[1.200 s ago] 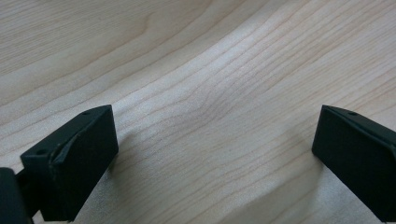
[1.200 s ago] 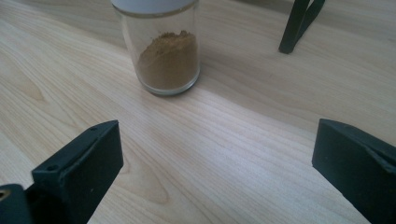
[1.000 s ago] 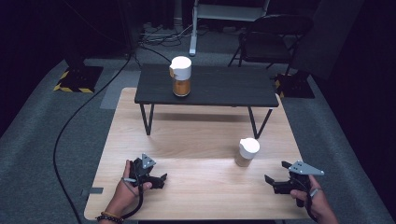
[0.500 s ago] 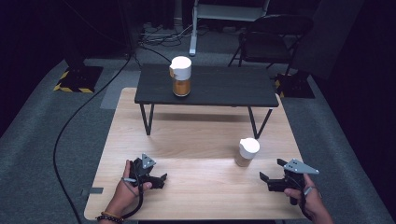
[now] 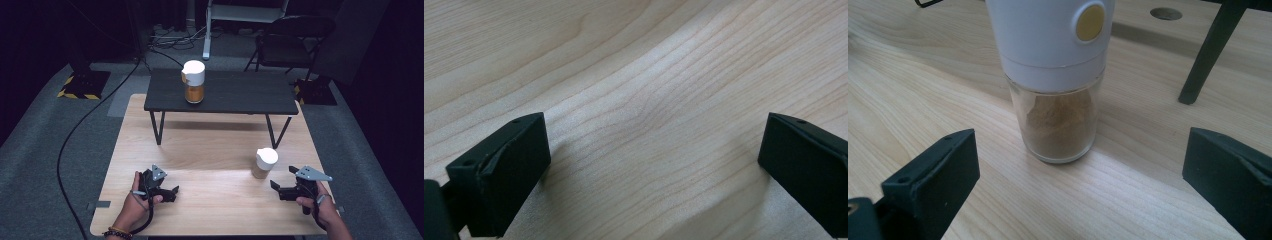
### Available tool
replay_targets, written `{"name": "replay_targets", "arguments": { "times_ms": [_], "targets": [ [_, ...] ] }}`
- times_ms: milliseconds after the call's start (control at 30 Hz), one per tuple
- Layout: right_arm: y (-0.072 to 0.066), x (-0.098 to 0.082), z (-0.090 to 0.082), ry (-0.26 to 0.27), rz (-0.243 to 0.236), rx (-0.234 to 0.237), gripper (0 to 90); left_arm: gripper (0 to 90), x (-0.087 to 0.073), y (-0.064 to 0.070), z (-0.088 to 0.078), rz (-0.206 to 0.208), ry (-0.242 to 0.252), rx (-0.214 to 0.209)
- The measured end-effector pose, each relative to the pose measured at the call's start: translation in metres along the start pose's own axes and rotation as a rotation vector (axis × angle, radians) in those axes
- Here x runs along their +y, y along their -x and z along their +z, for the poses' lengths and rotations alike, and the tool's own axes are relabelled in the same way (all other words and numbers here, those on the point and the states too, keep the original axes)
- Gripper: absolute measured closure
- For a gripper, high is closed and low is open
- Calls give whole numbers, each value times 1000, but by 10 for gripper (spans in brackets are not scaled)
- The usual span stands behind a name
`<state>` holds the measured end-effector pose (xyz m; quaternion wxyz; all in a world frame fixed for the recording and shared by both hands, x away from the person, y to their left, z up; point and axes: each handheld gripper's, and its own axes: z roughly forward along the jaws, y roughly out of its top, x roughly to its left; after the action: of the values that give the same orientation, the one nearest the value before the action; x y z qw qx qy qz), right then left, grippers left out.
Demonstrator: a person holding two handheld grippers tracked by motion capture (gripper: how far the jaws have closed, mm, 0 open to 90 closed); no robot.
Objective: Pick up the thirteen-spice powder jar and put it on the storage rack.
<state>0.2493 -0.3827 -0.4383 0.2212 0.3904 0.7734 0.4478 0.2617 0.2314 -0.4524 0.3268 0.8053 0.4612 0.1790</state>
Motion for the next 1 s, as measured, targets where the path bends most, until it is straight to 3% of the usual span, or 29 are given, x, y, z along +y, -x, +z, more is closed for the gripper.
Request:
{"name": "replay_targets", "arguments": {
  "times_ms": [433,1000],
  "targets": [
    [0,3,13,-12,4,-9,18,5,0,0,0,2,0,1],
    [1,14,36,-22,-18,29,18,4,0,1,0,3,-1,2]
  ]
}}
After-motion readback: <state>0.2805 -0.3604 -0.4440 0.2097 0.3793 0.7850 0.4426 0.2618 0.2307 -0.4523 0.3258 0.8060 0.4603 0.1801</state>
